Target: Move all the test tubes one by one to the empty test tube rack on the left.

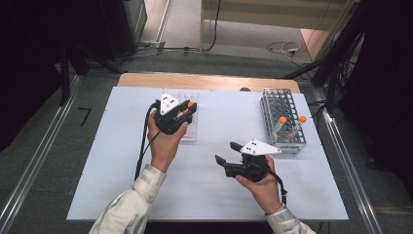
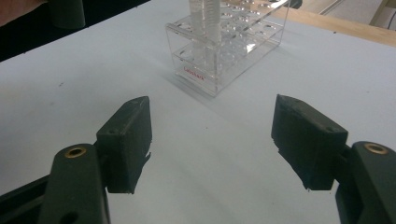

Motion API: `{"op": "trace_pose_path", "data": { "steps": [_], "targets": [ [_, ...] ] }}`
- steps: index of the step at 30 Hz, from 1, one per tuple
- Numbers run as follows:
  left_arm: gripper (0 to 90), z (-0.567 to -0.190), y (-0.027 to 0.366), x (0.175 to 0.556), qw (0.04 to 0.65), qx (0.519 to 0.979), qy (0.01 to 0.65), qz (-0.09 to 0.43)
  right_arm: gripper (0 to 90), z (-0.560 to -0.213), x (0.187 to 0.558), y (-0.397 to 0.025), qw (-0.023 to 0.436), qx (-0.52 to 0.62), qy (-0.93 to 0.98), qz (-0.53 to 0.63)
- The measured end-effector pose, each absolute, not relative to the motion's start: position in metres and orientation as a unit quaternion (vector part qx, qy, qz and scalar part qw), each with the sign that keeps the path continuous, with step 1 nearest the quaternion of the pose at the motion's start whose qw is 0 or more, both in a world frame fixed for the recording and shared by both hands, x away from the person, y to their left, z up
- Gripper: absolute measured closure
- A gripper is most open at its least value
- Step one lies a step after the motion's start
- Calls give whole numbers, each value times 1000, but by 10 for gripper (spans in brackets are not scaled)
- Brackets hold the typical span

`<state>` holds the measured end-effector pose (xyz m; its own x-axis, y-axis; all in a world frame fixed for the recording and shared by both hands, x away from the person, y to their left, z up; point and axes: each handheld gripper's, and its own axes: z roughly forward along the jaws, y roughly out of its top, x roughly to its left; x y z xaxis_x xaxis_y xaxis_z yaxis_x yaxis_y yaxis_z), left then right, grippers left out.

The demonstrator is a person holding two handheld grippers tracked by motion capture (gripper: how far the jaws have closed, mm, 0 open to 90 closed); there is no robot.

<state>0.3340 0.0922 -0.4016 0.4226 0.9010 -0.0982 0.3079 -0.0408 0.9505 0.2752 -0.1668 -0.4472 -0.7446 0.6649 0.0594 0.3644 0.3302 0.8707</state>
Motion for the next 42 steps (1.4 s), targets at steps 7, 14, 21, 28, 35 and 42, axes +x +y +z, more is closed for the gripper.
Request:
{"op": "trace_pose_path", "data": {
  "steps": [7, 14, 21, 28, 35, 42],
  "targets": [
    [700, -414, 91, 334, 512, 669, 460, 280, 274, -447, 275, -166, 157, 321, 801, 480],
    [699, -425, 87, 333, 499, 677, 461, 283, 274, -448, 274, -165, 157, 318, 803, 479],
    [690, -429, 87, 333, 496, 678, 465, 280, 274, -448, 274, -165, 156, 319, 804, 477],
    [636, -425, 86, 329, 503, 676, 460, 278, 274, -448, 274, -165, 157, 319, 804, 477],
    [565, -415, 91, 316, 530, 669, 454, 254, 275, -448, 274, -167, 159, 321, 802, 478],
    [317, -413, 98, 295, 548, 664, 456, 224, 275, -445, 278, -178, 169, 336, 794, 478]
  ]
}}
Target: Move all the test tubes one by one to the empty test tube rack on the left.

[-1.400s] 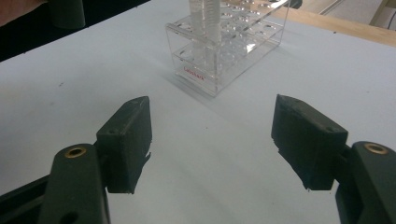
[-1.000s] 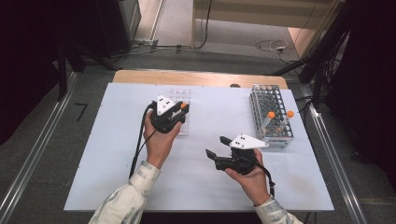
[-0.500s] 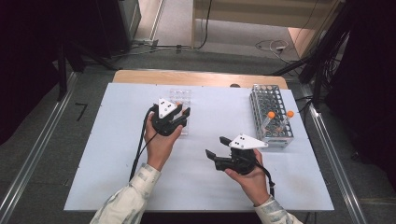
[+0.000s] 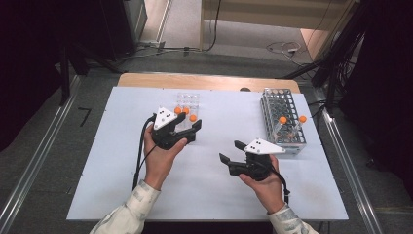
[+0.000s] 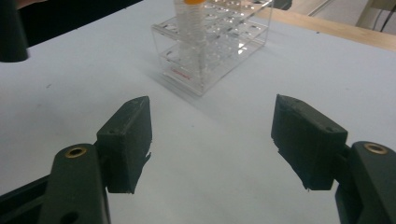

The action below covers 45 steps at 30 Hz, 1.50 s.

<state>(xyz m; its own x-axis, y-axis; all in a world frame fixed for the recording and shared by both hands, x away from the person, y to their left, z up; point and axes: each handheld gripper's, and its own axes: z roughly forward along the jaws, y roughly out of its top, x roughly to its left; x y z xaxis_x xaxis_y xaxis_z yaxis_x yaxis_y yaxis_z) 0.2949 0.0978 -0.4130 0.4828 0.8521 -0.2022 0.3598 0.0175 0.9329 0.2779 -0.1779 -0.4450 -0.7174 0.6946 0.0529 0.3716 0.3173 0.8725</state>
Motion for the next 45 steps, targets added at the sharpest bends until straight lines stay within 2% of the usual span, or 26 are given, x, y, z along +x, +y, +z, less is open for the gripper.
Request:
{"op": "trace_pose_path", "data": {
  "steps": [3, 8, 20, 30, 35, 45],
  "targets": [
    [252, -416, 102, 287, 547, 664, 460, 222, 275, -443, 280, -186, 175, 344, 788, 479],
    [202, -422, 109, 276, 544, 664, 465, 216, 276, -439, 284, -200, 192, 358, 777, 481],
    [200, -423, 113, 267, 543, 665, 466, 213, 277, -428, 297, -248, 257, 409, 736, 475],
    [199, -425, 116, 268, 541, 664, 469, 215, 283, -428, 308, -276, 287, 442, 712, 463],
    [199, -425, 117, 268, 542, 663, 470, 216, 309, -432, 314, -284, 297, 459, 705, 453],
    [199, -426, 115, 268, 540, 664, 470, 214, 434, -446, 338, -292, 309, 494, 689, 431]
  ]
}}
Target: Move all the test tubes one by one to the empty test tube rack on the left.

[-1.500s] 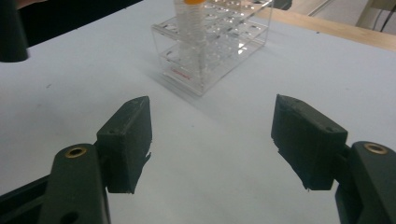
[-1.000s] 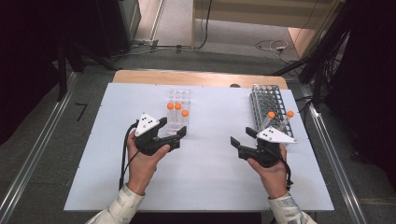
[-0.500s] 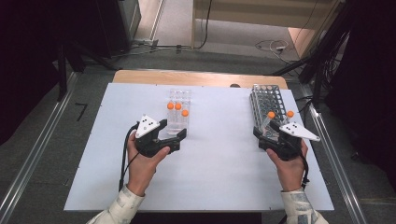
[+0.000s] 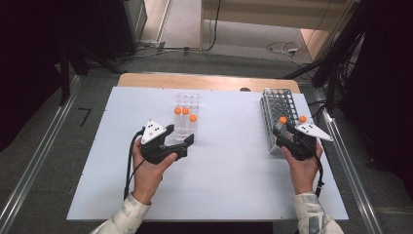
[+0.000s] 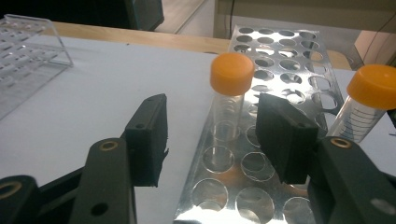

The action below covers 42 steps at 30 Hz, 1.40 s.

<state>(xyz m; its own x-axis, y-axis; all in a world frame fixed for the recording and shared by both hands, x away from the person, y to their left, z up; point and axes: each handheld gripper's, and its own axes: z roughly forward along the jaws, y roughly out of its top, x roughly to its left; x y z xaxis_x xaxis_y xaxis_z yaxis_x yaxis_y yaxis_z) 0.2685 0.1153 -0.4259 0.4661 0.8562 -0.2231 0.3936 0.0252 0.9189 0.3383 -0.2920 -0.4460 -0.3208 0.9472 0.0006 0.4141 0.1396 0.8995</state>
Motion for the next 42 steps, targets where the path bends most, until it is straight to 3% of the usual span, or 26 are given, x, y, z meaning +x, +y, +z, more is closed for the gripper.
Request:
{"op": "trace_pose_path", "data": {
  "steps": [23, 42],
  "targets": [
    [203, -428, 114, 269, 540, 667, 469, 210, 701, -459, 359, -290, 323, 500, 686, 418],
    [201, -428, 116, 269, 538, 665, 472, 212, 714, -431, 348, -296, 343, 487, 665, 450]
  ]
}}
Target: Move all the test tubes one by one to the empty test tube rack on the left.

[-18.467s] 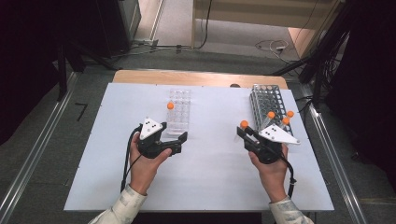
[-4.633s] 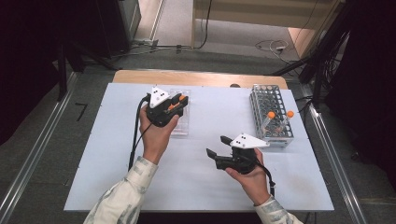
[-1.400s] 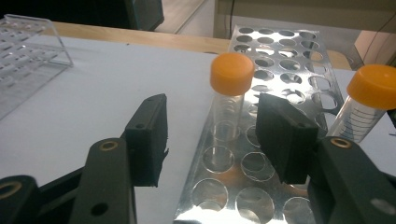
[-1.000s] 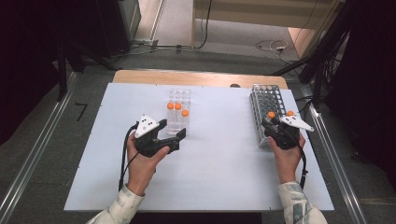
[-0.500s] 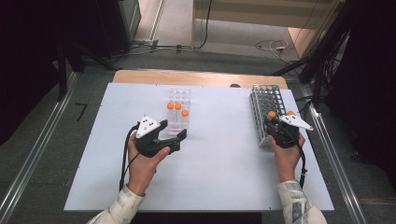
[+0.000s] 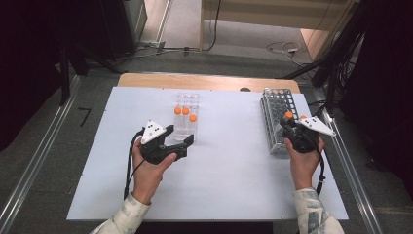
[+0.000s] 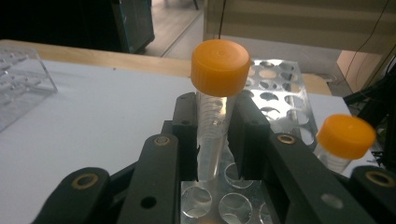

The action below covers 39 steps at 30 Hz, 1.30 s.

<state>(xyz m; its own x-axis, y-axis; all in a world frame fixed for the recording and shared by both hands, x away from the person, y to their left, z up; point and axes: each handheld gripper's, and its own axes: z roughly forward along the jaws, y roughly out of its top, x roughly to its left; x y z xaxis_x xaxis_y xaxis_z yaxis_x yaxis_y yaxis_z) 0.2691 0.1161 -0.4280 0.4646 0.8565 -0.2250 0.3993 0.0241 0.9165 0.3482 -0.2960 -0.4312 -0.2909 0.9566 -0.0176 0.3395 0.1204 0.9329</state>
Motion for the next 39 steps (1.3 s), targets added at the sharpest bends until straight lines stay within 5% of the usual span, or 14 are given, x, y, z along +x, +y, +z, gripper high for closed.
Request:
{"op": "trace_pose_path", "data": {
  "steps": [13, 39],
  "targets": [
    [199, -429, 116, 269, 536, 667, 472, 211, 715, -404, 330, -293, 345, 461, 656, 488],
    [199, -429, 117, 269, 535, 668, 473, 210, 715, -409, 319, -265, 317, 426, 690, 492]
  ]
}}
